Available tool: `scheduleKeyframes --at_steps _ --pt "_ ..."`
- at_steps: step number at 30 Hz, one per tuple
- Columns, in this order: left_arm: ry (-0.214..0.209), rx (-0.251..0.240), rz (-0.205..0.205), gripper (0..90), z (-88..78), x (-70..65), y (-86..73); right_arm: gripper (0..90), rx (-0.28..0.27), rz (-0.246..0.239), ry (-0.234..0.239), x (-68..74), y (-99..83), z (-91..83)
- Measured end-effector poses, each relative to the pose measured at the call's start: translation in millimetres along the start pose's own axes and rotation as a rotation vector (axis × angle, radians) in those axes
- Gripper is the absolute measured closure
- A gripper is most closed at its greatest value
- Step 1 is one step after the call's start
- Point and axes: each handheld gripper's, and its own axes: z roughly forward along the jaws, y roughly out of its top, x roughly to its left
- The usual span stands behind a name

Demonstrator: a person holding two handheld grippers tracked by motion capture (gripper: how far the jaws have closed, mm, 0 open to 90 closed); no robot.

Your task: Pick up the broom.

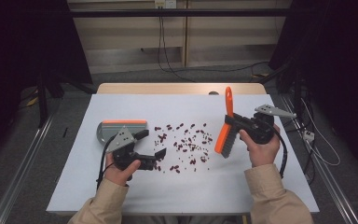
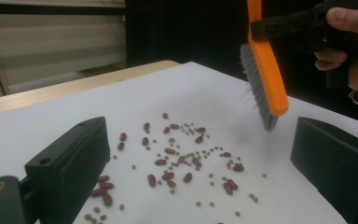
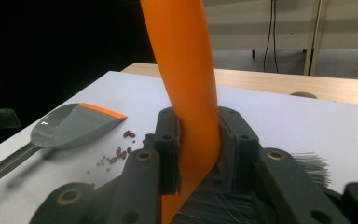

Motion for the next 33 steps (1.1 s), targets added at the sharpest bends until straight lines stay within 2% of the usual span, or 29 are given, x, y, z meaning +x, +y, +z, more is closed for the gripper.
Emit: scheduleKeyframes --at_steps 3,8,13,21,23,27,30,33 --pt "-0.003 0.008 -0.01 4.8 9.1 -2.3 0.3 71.4 -0.005 -0.003 0.019 7.8 2.8 6.2" --pt "-0.025 0.016 -0.006 5.3 20.9 -6.9 1.7 71.5 -0.008 -0.013 0.032 19.5 5.0 17.5" --pt "-0.039 0.046 0.004 8.3 33.2 -10.8 0.9 71.4 -0.001 -0.029 0.056 32.4 5.3 30.3" --pt "-0.064 0.076 -0.021 15.4 52.7 -15.1 -3.6 71.4 -0.002 -0.036 0.08 47.9 3.9 47.1" --pt "-0.077 0.084 -0.025 17.8 56.6 -16.1 -4.5 71.4 -0.003 -0.037 0.089 51.4 4.1 50.3" --pt "-0.06 0.121 -0.016 24.8 64.5 -18.9 -6.7 71.4 0.002 -0.044 0.105 59.4 3.8 57.1" --pt "-0.061 0.135 -0.04 31.2 69.5 -18.7 -9.5 71.4 0.009 -0.064 0.106 65.5 3.5 60.9" --pt "-0.066 0.141 -0.045 39.5 71.6 -19.0 -10.6 71.4 0.006 -0.066 0.112 68.6 3.5 62.8"
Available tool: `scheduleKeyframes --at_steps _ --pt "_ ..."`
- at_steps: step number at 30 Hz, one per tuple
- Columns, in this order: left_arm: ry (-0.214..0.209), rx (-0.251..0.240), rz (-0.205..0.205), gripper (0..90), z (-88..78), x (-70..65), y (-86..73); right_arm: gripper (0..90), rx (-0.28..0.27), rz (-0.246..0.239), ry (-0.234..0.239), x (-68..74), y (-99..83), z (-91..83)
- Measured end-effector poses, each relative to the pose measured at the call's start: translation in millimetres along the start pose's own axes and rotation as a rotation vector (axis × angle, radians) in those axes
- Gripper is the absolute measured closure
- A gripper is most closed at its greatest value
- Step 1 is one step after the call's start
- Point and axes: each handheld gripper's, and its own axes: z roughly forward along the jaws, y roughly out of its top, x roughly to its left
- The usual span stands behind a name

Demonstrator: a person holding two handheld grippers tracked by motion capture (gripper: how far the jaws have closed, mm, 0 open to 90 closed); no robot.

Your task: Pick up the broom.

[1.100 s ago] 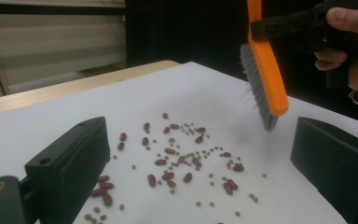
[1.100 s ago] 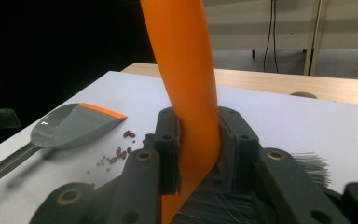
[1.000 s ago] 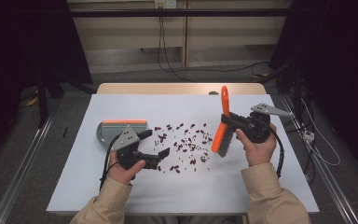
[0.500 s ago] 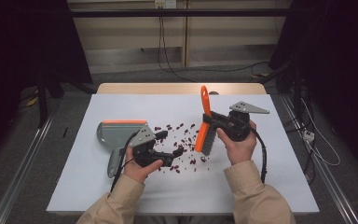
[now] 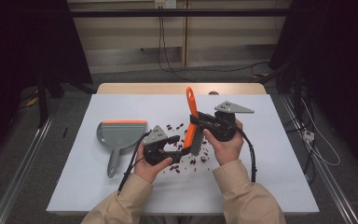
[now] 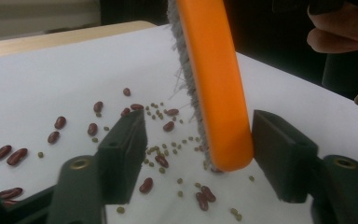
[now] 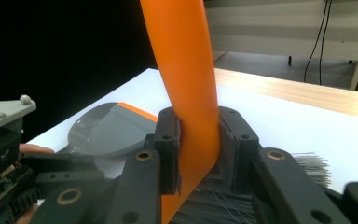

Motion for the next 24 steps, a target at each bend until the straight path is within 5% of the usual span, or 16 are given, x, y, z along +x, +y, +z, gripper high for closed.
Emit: scheduleKeyframes --at_steps 9,17,24 --pt "-0.005 0.006 -0.025 61.8 2.6 -2.8 -1.9 71.4 0.012 -0.012 0.004 6.1 0.6 6.9" --pt "0.099 0.011 -0.014 70.5 -3.8 -2.2 -4.2 70.1 0.018 -0.016 0.011 12.6 1.5 12.0" --pt "0.15 -0.021 -0.042 71.1 -9.9 2.9 -4.3 37.1 0.005 0.008 -0.019 22.7 -0.8 15.6"
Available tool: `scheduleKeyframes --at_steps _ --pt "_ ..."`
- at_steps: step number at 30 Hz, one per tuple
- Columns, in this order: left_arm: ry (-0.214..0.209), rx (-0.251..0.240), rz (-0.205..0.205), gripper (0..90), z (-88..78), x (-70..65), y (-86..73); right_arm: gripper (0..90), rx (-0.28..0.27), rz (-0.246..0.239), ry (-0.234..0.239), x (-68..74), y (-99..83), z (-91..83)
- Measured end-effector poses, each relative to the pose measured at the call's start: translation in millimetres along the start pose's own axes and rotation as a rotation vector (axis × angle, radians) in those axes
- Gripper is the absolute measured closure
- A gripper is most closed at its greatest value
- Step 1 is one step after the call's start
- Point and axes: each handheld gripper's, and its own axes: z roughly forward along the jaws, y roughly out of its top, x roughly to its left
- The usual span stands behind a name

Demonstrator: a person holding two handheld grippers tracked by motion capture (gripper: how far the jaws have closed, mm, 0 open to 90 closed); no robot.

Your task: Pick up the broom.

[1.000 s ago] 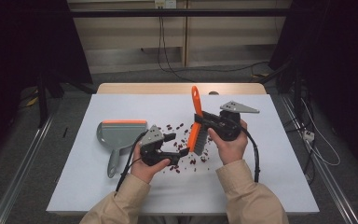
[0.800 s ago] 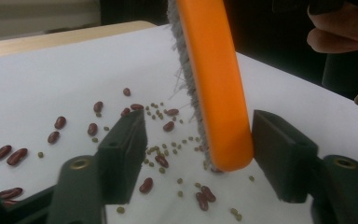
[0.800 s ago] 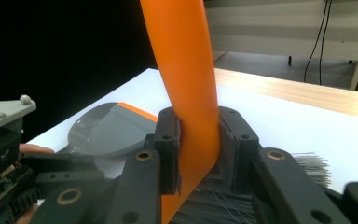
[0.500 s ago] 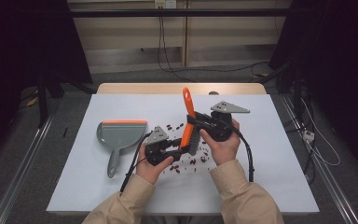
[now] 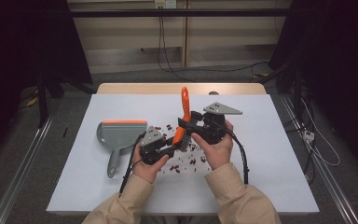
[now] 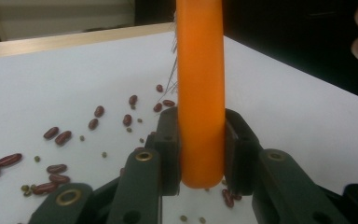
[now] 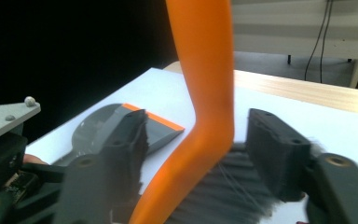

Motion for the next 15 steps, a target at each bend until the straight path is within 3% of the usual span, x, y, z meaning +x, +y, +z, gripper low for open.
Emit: scheduleKeyframes --at_steps 7,10,15 --pt "0.036 -0.033 -0.013 71.1 -3.6 2.0 1.1 22.2 0.02 0.013 -0.028 2.6 -10.8 5.6" --pt "0.047 -0.042 0.001 71.1 -3.1 1.4 0.3 22.5 0.047 0.023 -0.03 4.1 -16.0 11.6" --pt "0.048 -0.052 0.017 70.7 -1.4 -4.7 -0.8 24.8 0.043 0.057 -0.071 8.2 -18.9 19.9"
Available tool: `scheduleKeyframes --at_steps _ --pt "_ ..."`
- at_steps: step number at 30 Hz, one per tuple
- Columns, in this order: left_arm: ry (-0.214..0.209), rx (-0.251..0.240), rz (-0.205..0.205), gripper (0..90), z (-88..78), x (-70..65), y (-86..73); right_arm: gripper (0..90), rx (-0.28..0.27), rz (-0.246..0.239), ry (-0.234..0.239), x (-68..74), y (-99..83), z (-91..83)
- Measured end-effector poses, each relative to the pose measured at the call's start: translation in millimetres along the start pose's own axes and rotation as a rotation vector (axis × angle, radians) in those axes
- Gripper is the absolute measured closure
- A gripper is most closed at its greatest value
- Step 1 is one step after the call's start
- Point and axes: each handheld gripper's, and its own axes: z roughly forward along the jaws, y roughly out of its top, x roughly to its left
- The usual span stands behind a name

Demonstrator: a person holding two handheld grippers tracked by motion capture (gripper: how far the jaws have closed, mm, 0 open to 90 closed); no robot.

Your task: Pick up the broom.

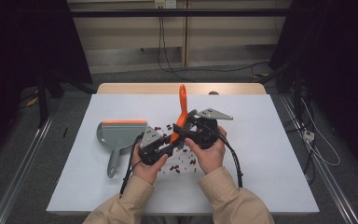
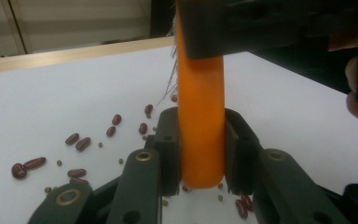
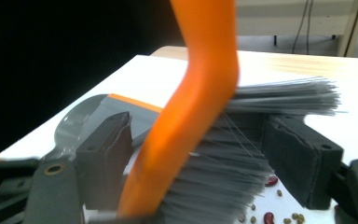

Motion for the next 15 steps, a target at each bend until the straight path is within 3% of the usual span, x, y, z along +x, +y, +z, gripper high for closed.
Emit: scheduleKeyframes --at_steps 4,6,7,8,9,13,15 --pt "0.005 -0.02 0.036 69.4 -1.0 -8.2 2.3 26.2 0.016 0.043 -0.053 3.8 0.4 5.6" --pt "0.008 -0.022 0.071 68.3 -1.3 -13.2 4.3 29.4 0.038 0.056 -0.076 5.8 0.7 8.8" --pt "0.011 -0.023 0.073 67.5 -1.0 -15.4 4.5 35.3 0.051 0.068 -0.099 6.5 1.0 9.6" --pt "0.011 -0.021 0.08 66.7 -1.0 -16.2 4.5 36.6 0.057 0.074 -0.1 6.2 1.4 9.8" --pt "0.012 -0.021 0.089 65.1 -0.6 -16.7 4.2 44.3 0.059 0.103 -0.083 5.0 2.2 8.6" --pt "0.021 -0.027 0.093 60.0 2.5 -19.1 3.0 53.5 0.061 0.148 -0.047 2.9 3.6 6.7" --pt "-0.022 -0.02 0.088 57.0 4.6 -18.4 1.5 68.0 0.05 0.16 -0.027 1.6 5.7 4.5"
